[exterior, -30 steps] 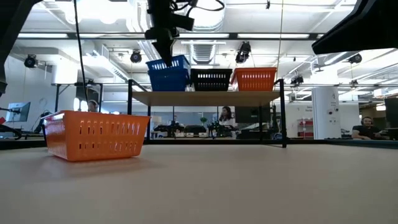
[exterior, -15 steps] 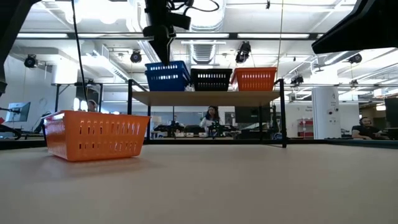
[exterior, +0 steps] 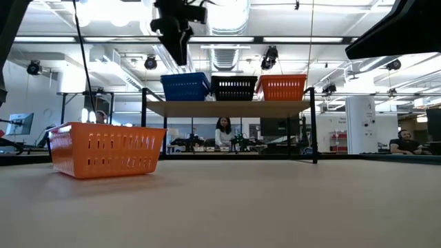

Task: Stack baskets on shelf by color
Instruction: Stack the blue bin on top of the blue bin on the shelf, then adjust the stacked black bins on the shelf

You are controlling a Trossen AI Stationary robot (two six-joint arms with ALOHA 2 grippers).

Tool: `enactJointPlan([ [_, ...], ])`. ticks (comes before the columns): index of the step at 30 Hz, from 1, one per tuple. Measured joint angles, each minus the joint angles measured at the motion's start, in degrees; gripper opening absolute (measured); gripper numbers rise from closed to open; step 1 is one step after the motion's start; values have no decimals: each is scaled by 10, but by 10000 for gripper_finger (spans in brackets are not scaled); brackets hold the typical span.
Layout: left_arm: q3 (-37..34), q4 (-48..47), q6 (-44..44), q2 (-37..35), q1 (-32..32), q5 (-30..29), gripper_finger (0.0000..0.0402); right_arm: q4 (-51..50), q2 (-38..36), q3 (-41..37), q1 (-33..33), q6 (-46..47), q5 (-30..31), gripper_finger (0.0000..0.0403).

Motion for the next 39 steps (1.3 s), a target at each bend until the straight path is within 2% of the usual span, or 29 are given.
enactJointPlan([
  [10,-90,53,-1,1,1,14,180,5,0,0,0,0,4,34],
  [14,-95,51,-13,1,1,14,173,6,0,0,0,6,5,34],
  [22,-83,50,-29,-15,5,14,132,7,-1,0,-29,61,3,34],
  [26,-82,45,-33,-33,0,13,125,6,-22,0,-63,45,-35,34],
  [30,-97,52,-72,-75,-1,14,125,15,-64,0,-112,-14,-88,34],
  [34,-171,114,-131,-144,0,14,125,70,-113,0,-180,-145,-143,34],
  [36,-235,174,-151,-189,-4,16,125,123,-136,0,-227,-231,-198,34],
  [39,-344,296,-179,-253,-17,16,125,214,-167,0,-309,-367,-323,35],
])
